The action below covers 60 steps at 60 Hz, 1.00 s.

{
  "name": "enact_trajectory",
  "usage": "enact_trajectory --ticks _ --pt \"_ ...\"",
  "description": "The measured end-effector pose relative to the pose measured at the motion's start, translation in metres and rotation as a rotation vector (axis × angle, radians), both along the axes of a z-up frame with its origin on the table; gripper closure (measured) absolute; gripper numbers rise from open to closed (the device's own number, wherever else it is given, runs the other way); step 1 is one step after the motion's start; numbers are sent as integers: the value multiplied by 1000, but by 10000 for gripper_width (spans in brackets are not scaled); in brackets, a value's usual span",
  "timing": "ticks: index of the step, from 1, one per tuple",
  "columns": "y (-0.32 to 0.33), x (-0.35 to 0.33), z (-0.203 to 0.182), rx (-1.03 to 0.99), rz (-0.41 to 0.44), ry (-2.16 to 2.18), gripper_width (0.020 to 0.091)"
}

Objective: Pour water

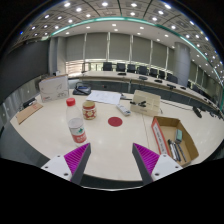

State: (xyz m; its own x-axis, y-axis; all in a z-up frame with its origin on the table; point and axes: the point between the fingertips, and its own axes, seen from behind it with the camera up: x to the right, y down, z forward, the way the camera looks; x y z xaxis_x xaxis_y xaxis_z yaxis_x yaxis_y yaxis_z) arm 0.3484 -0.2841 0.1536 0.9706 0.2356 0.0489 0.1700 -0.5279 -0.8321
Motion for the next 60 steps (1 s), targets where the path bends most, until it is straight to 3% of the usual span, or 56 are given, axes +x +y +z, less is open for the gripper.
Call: enact_trajectory --ticks 10,23,29,34,41,50,60 --pt "22 -95 -43 45 47 30 243" --pt "88 -163 -72 143 -17 55 253" --pt "115 -172 -79 180 -65 44 355" --pt "133 -168 -84 199 -115 51 555" --pt "134 -168 -80 218 -154 82 627" --pt "136 -156 -72 222 -188 55 775" --pt "150 -138 -41 241 -188 -59 776"
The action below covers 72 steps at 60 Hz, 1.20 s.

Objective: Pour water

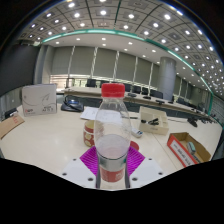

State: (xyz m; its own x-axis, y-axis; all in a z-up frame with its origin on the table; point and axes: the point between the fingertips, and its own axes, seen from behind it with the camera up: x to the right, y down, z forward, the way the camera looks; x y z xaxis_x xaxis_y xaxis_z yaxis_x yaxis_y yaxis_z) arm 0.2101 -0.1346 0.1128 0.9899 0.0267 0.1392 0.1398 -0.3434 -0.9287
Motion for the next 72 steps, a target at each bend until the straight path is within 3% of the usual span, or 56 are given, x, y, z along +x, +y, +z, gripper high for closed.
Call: enact_trajectory --ticks 14,22,37,49,58,72 --pt "63 48 66 66 -13 -424 778" --pt "112 67 86 94 30 -795 779" --pt "182 72 80 108 152 -1442 779" --pt "207 68 69 118 184 -1768 776" --pt "213 56 60 137 231 -1877 773" --pt "212 59 62 139 233 -1727 774"
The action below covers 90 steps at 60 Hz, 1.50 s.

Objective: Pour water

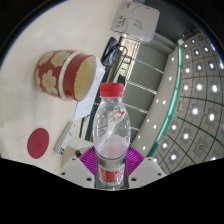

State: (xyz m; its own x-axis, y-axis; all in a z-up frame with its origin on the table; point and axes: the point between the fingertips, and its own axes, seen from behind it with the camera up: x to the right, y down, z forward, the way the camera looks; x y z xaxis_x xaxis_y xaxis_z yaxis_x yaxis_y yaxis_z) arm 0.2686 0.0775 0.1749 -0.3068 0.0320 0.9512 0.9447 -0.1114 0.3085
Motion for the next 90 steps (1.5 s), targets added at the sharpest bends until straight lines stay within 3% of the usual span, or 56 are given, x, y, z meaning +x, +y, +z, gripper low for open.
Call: enact_trajectory --ticks 20,36,50,53,60,66,68,71,72,74,78,90 --pt "-23 -2 21 -85 -45 1040 773" --pt "-25 8 -38 -218 -123 1614 772" --pt "-21 25 -101 -253 -214 1777 768" --pt "-22 27 -99 -220 -194 1807 757" --pt "-25 30 -99 -197 -180 1830 672" --pt "-27 32 -100 -205 -195 1831 554" --pt "-29 34 -100 -210 -211 1825 467" --pt "-33 33 -97 -222 -220 1820 250" --pt "-35 32 -96 -224 -225 1817 233" --pt "-40 32 -94 -230 -241 1809 271" --pt "-56 30 -88 -243 -283 1777 238" --pt "-137 3 -48 -263 -447 1794 249"
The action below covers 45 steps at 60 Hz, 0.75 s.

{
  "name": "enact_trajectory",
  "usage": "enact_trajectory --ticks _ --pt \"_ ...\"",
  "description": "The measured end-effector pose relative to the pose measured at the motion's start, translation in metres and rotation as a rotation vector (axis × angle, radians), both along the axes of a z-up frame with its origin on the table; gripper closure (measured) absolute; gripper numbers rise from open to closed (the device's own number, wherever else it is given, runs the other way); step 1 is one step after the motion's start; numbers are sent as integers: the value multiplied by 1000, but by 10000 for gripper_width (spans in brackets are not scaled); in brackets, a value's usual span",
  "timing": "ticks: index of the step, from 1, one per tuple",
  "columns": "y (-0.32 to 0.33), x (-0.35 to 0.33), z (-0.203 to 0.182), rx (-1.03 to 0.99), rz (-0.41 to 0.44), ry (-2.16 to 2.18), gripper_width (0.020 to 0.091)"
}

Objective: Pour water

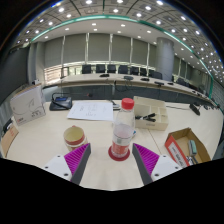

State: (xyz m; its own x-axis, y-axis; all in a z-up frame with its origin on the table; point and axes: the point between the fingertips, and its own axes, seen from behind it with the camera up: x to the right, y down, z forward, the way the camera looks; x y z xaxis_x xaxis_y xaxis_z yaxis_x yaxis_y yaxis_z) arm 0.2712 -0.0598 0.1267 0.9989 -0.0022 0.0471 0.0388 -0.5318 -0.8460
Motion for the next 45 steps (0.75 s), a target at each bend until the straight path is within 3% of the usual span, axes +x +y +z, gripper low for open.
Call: enact_trajectory --ticks 21,45 --pt "-158 -67 69 -97 -95 -13 246" --pt "-198 -110 95 -85 -69 -47 246"
